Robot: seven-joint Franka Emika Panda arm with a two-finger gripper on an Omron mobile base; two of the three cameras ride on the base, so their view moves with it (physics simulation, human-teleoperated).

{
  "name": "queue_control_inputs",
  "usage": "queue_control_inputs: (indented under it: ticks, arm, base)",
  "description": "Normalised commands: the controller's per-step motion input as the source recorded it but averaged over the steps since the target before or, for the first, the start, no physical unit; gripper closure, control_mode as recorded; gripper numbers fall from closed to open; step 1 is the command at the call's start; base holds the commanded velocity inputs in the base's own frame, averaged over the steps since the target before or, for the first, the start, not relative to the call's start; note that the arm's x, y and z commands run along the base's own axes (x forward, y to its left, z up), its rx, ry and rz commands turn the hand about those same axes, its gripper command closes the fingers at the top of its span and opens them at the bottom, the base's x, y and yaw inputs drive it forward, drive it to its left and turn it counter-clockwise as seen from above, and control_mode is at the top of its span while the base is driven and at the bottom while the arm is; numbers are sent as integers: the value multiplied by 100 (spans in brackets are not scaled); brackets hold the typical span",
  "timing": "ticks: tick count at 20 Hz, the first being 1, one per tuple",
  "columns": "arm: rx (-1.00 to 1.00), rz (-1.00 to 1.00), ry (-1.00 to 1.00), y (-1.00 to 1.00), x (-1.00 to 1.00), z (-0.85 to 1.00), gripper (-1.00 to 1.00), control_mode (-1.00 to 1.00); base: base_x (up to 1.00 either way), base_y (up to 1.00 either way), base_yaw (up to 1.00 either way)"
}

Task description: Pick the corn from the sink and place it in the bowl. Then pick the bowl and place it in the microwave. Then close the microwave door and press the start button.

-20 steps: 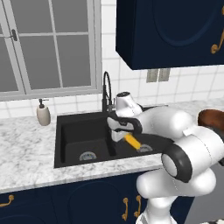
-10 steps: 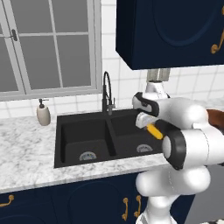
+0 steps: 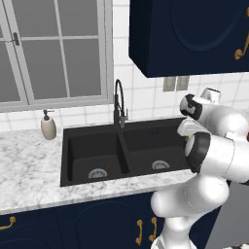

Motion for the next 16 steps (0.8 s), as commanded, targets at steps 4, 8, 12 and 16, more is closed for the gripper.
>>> queue_control_inputs:
  ticks: [4, 8, 12, 16]
  arm:
    - [15, -47, 0, -100, -29, 0, 100, -100]
    - [9, -40, 0, -99, -10, 10, 100, -100]
    - [1, -30, -2, -76, 0, 36, 100, -100]
    - [0, -23, -7, -72, 0, 31, 100, -100]
  base:
    - [0, 0, 0]
    - [0, 0, 0]
    - [0, 0, 0]
    - [0, 0, 0]
